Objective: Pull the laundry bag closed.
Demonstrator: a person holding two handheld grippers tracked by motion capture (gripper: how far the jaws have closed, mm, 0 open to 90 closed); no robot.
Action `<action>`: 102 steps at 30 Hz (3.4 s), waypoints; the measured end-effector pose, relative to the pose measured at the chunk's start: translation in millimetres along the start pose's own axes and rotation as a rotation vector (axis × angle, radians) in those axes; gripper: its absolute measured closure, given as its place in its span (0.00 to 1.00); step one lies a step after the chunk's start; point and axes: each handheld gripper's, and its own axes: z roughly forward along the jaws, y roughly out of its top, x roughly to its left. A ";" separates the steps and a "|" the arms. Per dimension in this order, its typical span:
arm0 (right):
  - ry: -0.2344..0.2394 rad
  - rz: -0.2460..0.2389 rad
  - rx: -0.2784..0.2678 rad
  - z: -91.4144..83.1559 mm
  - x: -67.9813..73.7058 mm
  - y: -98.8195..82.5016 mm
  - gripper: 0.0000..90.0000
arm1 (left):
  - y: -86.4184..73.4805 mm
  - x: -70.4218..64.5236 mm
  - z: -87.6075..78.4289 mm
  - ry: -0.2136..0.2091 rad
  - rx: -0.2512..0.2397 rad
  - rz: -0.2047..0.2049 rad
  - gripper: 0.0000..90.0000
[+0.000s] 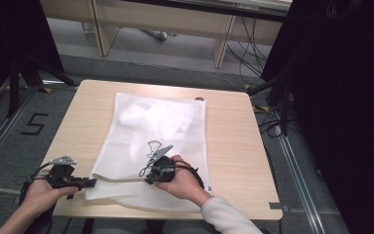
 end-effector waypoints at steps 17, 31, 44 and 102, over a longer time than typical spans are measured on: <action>-0.018 -0.002 0.007 -7.0 -6.4 -5.6 0.92 | 0.2 0.0 -0.4 0.007 0.000 -0.002 0.95; -0.009 0.007 0.005 -9.9 -6.7 -8.0 0.92 | 0.2 0.0 -0.4 0.010 -0.001 -0.001 0.95; -0.017 0.015 0.006 -15.2 -8.0 -12.5 0.92 | 0.1 0.3 -0.1 0.010 -0.001 -0.001 0.95; -0.024 0.078 -0.007 -31.9 -11.1 -27.0 0.92 | 0.1 0.2 -0.3 0.013 -0.001 -0.002 0.95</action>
